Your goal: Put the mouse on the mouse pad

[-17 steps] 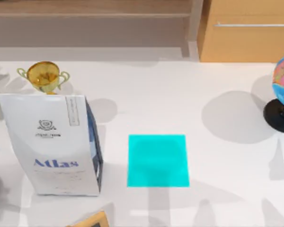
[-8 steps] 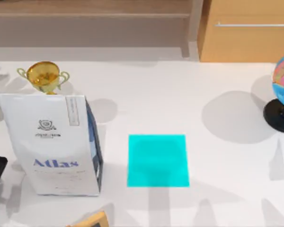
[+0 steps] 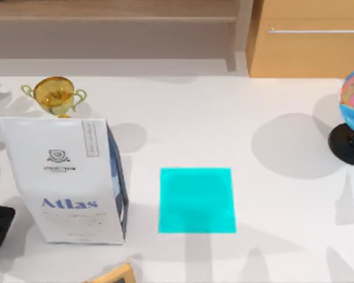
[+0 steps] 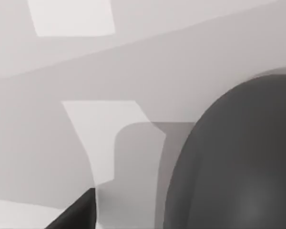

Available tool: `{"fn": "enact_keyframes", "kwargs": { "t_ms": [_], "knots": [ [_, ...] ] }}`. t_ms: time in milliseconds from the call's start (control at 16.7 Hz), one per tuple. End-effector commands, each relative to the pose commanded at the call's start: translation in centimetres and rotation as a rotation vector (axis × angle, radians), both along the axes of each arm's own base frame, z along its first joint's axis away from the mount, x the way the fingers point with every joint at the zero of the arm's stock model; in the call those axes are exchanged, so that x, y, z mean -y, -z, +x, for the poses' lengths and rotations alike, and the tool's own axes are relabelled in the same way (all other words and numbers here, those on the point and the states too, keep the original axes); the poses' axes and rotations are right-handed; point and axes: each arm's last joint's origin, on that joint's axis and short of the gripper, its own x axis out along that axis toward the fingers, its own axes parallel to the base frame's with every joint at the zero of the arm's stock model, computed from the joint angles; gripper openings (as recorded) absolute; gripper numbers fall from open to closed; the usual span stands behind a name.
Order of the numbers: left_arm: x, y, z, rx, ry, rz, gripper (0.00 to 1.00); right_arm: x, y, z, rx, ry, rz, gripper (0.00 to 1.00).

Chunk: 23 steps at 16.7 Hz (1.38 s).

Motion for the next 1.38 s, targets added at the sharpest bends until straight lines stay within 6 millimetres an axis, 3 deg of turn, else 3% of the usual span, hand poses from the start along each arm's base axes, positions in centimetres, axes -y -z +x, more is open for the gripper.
{"fn": "enact_keyframes", "kwargs": {
  "t_ms": [120,900,1380],
  "knots": [
    [0.00,0.00,0.00,0.000,0.000,0.000,1.00,0.00,0.00,0.00,0.000,0.000,0.000,1.00],
    [0.00,0.00,0.00,0.000,0.000,0.000,0.02,0.00,0.00,0.00,0.000,0.000,0.000,1.00],
    [0.00,0.00,0.00,0.000,0.000,0.000,0.00,0.00,0.00,0.00,0.000,0.000,0.000,1.00]
  ]
}}
